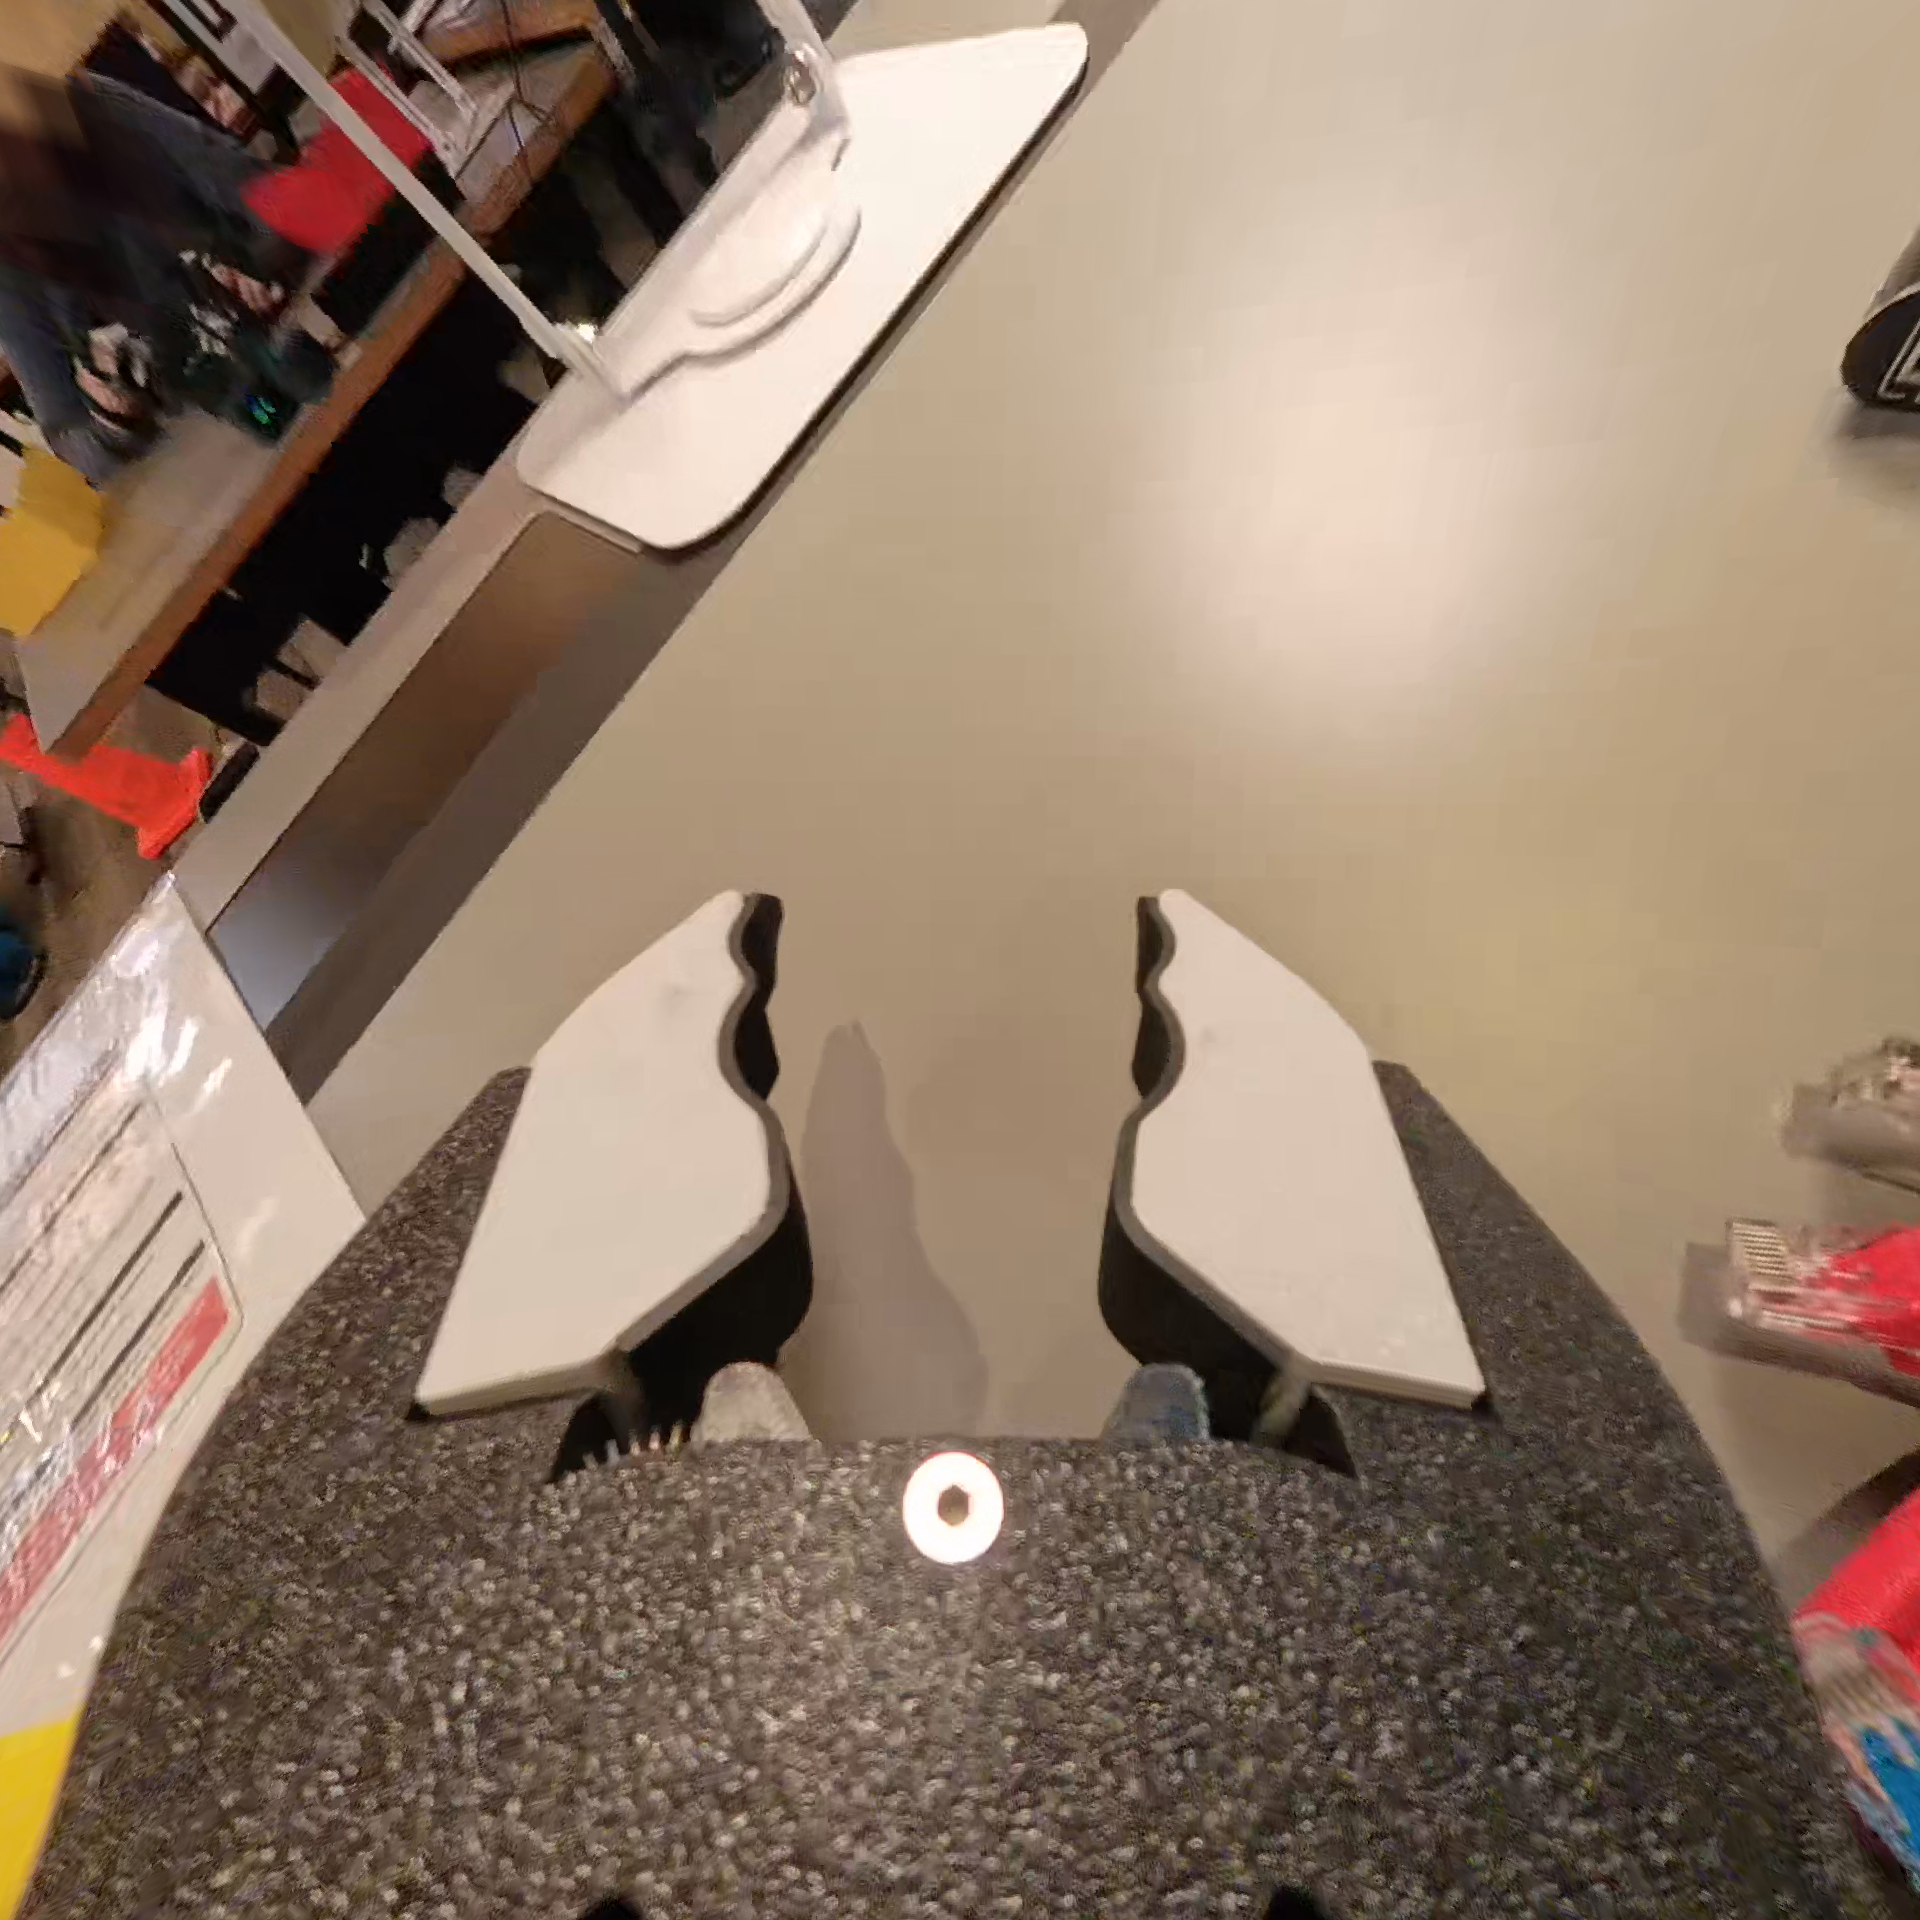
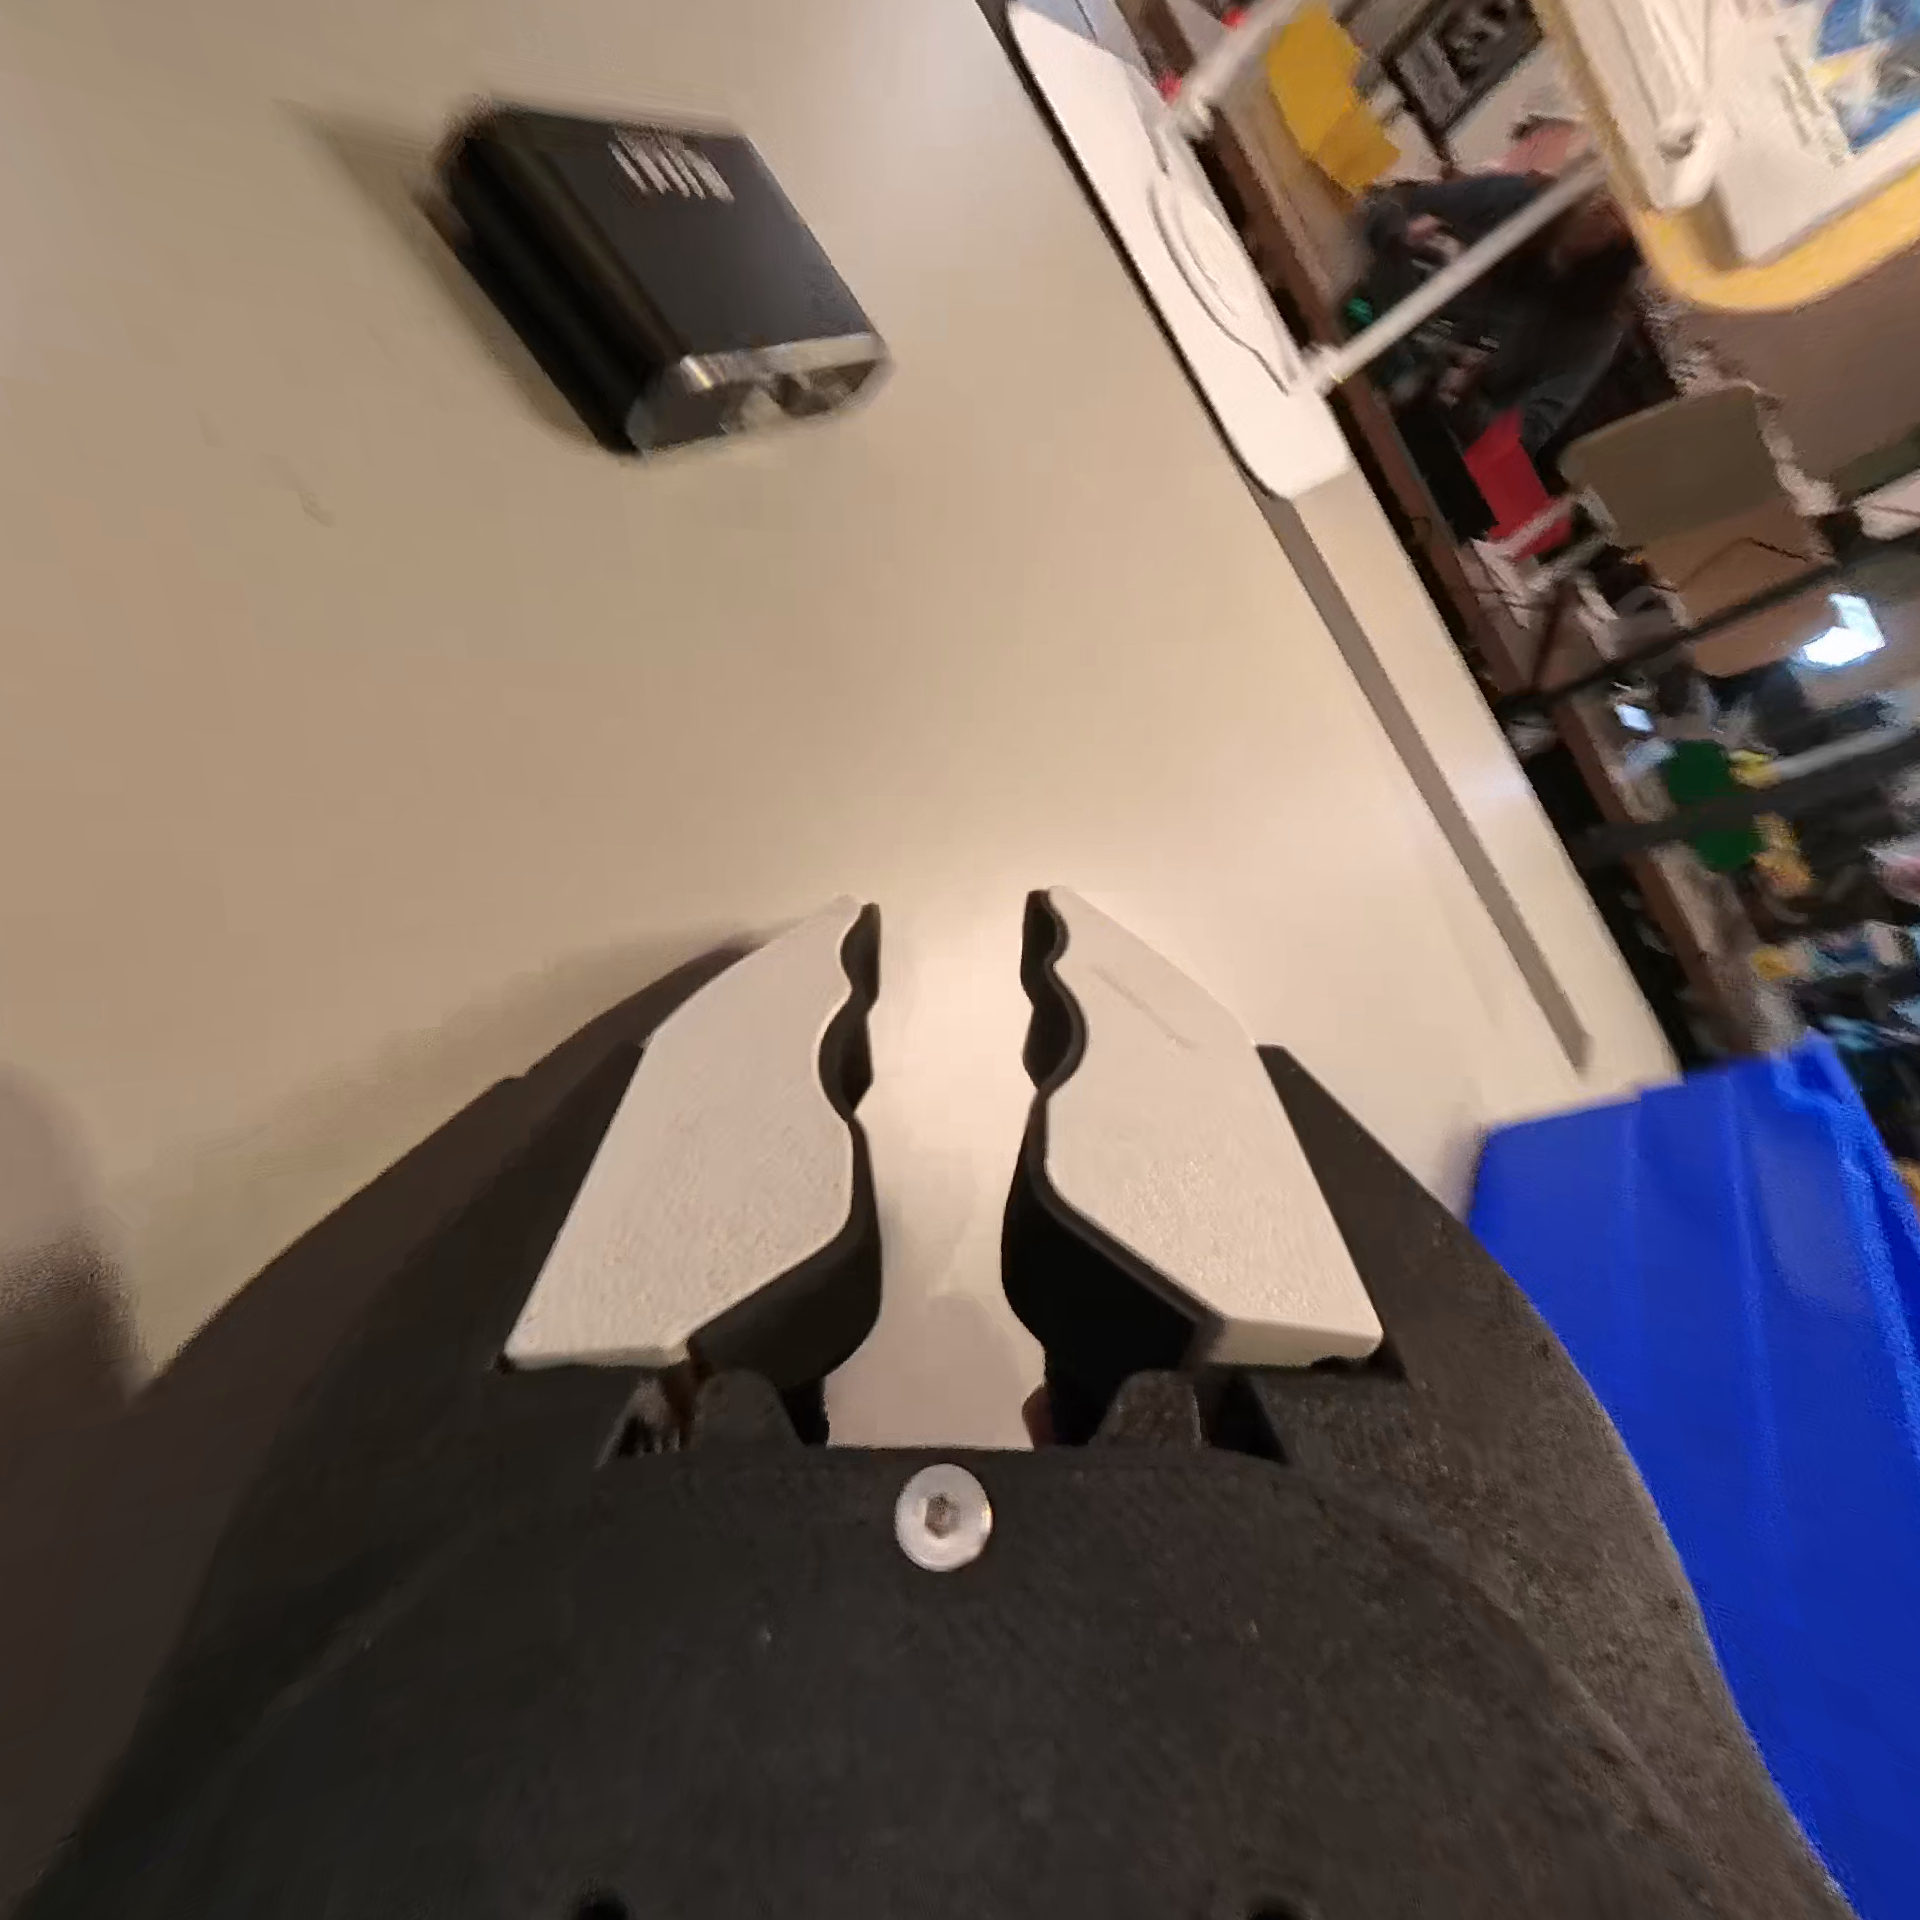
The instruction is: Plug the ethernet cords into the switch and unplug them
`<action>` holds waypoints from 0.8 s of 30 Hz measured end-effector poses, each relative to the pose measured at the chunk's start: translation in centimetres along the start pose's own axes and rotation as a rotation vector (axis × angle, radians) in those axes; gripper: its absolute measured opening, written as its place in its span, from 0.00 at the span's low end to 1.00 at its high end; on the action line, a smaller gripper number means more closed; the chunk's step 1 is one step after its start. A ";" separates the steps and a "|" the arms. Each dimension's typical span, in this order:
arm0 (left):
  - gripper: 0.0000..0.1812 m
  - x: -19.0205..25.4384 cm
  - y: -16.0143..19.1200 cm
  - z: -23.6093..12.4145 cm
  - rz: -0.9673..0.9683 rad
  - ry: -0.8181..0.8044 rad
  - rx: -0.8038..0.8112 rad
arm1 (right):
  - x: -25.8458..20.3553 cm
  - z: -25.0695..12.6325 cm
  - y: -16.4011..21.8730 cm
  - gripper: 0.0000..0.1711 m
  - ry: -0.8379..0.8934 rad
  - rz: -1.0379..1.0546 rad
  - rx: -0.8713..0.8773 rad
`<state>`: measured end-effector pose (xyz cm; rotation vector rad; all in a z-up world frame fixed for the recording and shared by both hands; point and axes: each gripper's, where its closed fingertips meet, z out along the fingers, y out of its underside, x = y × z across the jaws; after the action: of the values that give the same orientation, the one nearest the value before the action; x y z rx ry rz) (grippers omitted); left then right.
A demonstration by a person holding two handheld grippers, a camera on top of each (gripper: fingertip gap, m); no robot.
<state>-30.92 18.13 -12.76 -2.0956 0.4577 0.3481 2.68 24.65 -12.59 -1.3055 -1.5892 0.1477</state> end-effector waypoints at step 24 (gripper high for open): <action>0.34 -1.2 0.8 0.6 -0.082 -0.032 -0.058 | -17.5 1.3 -16.8 0.12 -0.721 -0.445 0.545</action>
<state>-32.40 18.52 -13.16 -2.1547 0.3455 0.3505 -11.34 4.85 -13.22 -0.4586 -2.1899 0.7784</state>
